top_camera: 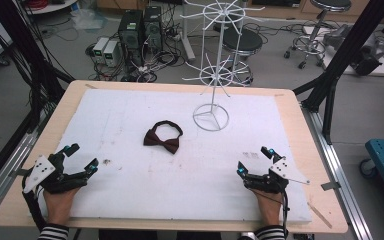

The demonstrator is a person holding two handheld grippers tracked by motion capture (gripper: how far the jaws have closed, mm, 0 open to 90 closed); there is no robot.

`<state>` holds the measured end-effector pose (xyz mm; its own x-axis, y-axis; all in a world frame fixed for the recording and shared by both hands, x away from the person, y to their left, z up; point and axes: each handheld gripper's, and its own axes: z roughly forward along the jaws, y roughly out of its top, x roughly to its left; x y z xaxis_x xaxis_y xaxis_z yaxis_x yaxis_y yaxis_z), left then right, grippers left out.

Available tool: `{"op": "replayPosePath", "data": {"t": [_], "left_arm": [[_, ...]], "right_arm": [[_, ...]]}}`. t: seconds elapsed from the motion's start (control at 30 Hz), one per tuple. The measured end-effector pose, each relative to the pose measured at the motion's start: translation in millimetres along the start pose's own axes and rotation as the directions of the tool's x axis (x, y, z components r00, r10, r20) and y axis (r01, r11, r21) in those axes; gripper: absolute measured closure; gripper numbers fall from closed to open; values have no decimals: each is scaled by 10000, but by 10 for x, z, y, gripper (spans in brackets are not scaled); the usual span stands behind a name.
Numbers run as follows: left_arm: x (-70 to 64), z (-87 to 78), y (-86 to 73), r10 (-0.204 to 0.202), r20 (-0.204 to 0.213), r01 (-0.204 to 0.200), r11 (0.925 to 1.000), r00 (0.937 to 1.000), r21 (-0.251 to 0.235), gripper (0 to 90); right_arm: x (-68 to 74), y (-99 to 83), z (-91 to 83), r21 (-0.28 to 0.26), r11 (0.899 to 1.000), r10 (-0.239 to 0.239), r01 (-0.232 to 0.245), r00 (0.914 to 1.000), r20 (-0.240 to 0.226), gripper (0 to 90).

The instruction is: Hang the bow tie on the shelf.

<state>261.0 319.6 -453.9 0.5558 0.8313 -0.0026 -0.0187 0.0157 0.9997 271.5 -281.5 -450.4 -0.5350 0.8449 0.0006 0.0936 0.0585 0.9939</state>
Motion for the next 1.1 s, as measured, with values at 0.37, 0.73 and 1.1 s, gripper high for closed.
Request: {"op": "replayPosePath", "data": {"t": [0.37,0.73,1.1], "left_arm": [[14,8,5,-104,-20,104,9999,9999,104,121],[84,55,38,-536,-46,537,9974,9986,478,109],[134,250,353,-634,877,542,9931,9941,1040,104]], "right_arm": [[12,0,0,32,10000,0,-1,10000,84,11],[10,0,5,28,9999,-109,109,9999,98,12],[11,0,3,56,10000,-28,28,9999,139,12]]}}
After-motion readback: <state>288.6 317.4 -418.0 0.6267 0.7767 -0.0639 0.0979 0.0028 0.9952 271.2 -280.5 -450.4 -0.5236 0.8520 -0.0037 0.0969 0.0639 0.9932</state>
